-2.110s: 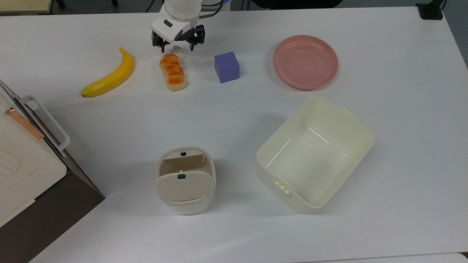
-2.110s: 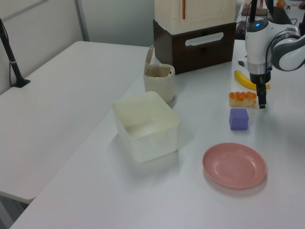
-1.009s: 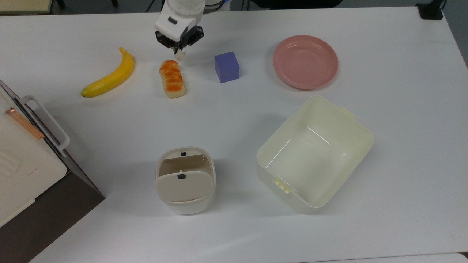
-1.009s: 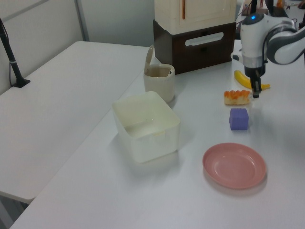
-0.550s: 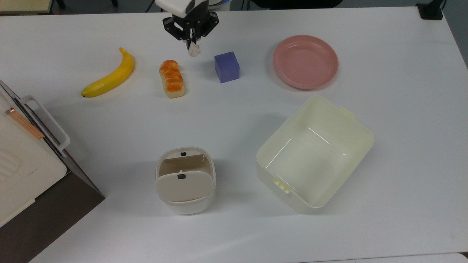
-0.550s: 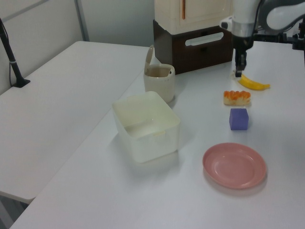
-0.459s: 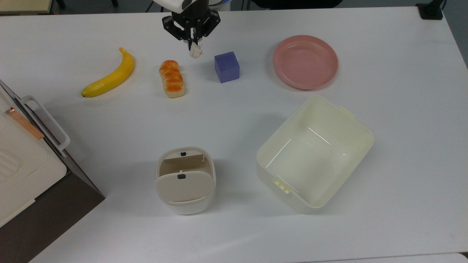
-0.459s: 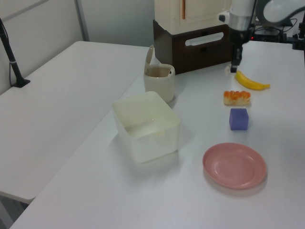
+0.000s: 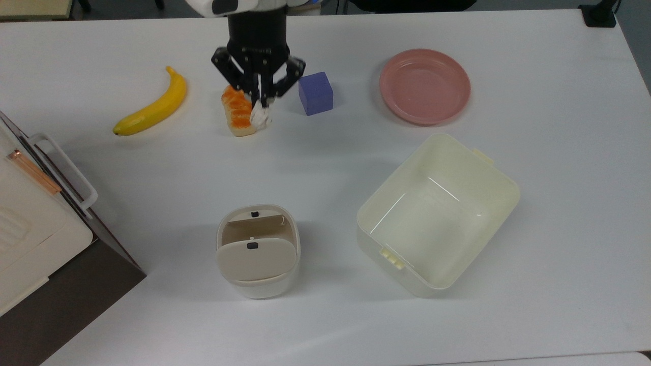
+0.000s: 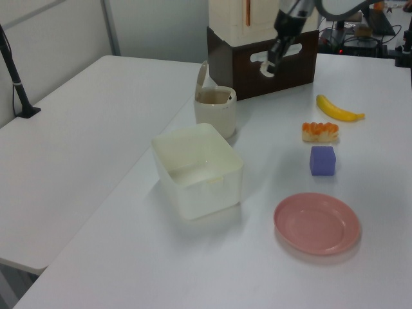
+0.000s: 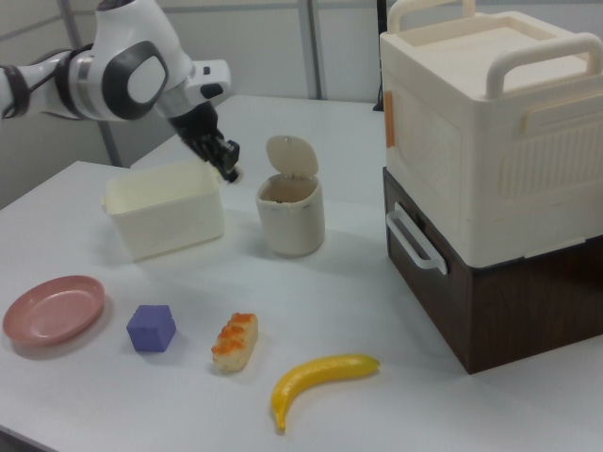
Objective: Grab it up and put it in the trash
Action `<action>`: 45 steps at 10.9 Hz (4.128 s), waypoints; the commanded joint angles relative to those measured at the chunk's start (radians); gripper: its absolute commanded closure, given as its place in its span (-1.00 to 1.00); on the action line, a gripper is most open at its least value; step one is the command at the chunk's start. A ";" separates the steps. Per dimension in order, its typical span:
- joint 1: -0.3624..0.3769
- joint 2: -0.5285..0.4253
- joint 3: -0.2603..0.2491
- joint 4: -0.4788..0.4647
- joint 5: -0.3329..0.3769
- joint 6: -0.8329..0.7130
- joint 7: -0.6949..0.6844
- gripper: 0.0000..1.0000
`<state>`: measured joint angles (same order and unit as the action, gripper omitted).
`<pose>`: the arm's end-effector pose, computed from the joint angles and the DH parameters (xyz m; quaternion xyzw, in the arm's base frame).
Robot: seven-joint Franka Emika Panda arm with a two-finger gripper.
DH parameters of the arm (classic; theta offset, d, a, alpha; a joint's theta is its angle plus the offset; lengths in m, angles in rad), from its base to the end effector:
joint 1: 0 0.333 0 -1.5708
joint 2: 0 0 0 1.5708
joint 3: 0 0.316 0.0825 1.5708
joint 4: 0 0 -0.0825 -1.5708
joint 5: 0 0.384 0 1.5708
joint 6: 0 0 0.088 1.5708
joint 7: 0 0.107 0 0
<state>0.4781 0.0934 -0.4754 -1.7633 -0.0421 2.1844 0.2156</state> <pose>0.6189 0.0102 0.5441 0.9808 -0.0912 0.1713 0.0213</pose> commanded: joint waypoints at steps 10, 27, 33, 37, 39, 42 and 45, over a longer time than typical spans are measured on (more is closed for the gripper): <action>-0.078 0.434 0.017 0.381 0.036 0.115 0.458 0.81; -0.082 0.108 0.037 0.243 0.048 -0.308 -0.028 -1.00; -0.078 0.008 0.034 0.214 0.048 -0.503 -0.163 -1.00; -0.078 -0.067 0.024 0.179 0.051 -0.512 -0.182 -1.00; -0.076 -0.095 0.024 0.150 0.050 -0.514 -0.183 -1.00; -0.069 -0.123 0.015 0.124 0.050 -0.512 -0.176 -1.00; -0.069 -0.133 0.014 0.107 0.048 -0.515 -0.176 -1.00</action>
<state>0.4048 -0.0010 -0.4572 -1.6126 -0.0180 1.6829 0.0563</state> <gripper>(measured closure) 0.000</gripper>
